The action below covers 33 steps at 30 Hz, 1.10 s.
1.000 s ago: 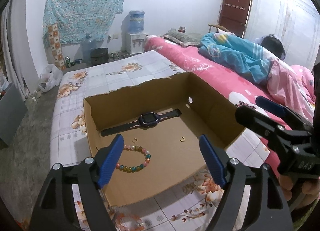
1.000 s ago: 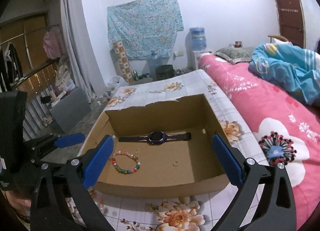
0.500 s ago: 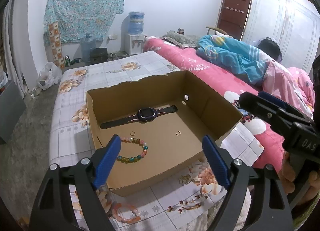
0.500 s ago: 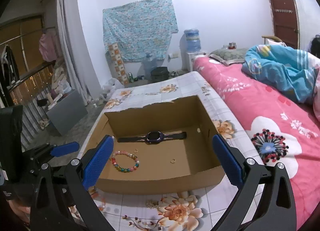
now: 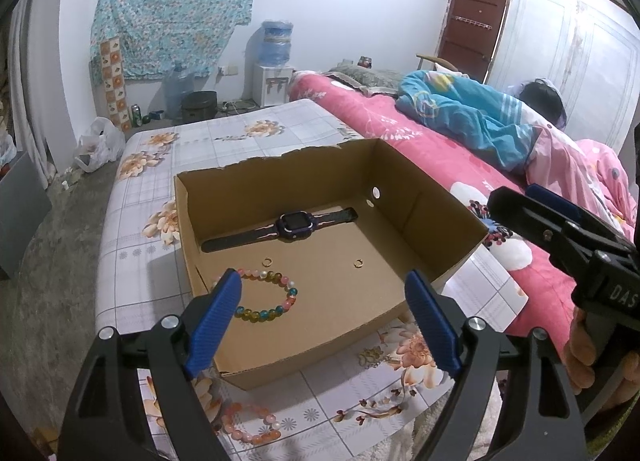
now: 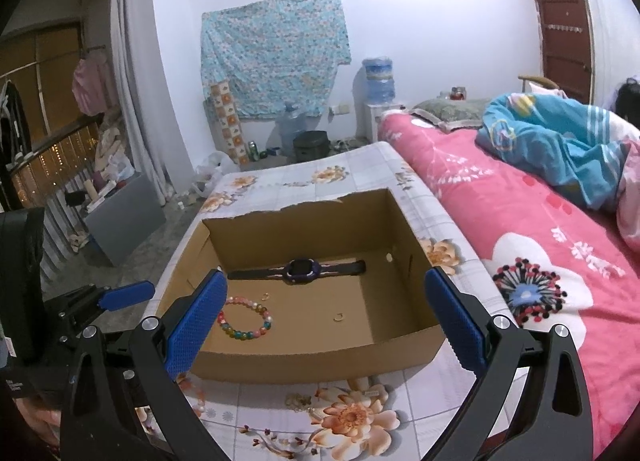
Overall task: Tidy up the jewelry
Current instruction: 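Raise both grippers up and back away from the box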
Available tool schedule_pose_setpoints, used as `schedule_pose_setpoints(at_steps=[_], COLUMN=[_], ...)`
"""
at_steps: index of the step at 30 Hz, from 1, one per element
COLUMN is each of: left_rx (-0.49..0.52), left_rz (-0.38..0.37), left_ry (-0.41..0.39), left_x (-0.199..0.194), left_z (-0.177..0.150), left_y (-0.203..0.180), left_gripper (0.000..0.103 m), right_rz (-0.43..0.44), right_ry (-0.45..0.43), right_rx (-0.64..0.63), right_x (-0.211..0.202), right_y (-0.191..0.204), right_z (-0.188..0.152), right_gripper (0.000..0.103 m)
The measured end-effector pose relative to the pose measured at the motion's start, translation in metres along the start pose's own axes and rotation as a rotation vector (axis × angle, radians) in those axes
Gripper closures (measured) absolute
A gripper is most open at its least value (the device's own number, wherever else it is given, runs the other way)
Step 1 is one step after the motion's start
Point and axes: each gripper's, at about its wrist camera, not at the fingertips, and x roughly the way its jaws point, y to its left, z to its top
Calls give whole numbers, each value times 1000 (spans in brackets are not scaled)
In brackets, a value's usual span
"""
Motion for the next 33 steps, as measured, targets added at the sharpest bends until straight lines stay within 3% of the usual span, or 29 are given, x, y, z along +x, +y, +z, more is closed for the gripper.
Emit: schedule_pose_setpoints(at_steps=[24, 30, 33], left_rx=[-3, -3, -4], left_rz=[2, 3, 5], left_ry=[0, -2, -3], left_x=[0, 0, 0], left_z=[0, 0, 0], left_y=[3, 4, 5], left_gripper=[21, 21, 21], right_rz=[-145, -119, -49], right_ry=[22, -2, 5], right_rx=[-39, -21, -6], right_x=[-2, -8, -7], right_y=[2, -2, -7], right_z=[-1, -1, -3], right_gripper=[8, 8, 8])
